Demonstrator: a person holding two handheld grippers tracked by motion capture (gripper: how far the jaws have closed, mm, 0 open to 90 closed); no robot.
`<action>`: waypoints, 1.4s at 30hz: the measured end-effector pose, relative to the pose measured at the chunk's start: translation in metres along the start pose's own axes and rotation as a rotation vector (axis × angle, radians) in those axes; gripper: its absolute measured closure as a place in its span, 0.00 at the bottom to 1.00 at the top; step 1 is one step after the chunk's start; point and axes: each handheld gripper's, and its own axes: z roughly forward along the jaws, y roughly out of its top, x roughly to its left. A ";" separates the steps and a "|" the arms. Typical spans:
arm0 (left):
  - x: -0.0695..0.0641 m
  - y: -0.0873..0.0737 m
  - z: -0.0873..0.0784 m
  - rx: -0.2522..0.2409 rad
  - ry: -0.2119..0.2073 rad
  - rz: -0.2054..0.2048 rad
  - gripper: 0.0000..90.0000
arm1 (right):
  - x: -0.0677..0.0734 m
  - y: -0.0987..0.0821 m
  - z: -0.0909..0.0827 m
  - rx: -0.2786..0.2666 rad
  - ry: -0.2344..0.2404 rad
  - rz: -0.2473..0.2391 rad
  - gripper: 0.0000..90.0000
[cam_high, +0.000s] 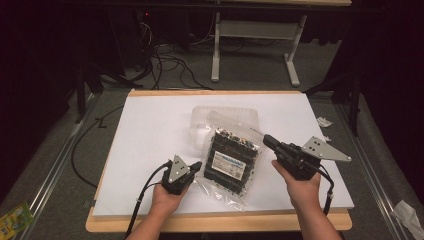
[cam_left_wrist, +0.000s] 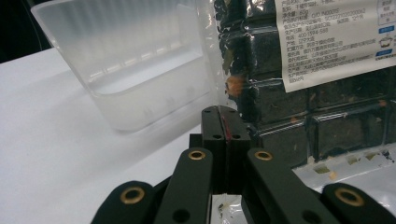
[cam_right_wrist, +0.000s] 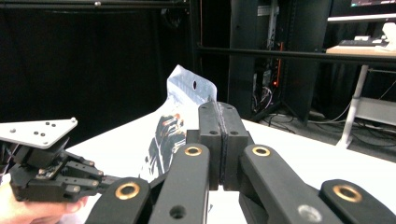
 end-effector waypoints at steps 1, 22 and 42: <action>0.000 -0.001 0.000 0.003 -0.004 0.000 1.00 | 0.000 -0.001 0.000 0.006 0.001 -0.003 1.00; 0.037 0.070 0.029 -0.062 -0.111 -0.175 0.74 | 0.013 0.001 0.001 -0.001 0.030 -0.048 1.00; 0.012 0.055 0.002 -0.208 -0.006 0.016 1.00 | -0.003 -0.009 -0.006 0.019 0.014 0.026 0.89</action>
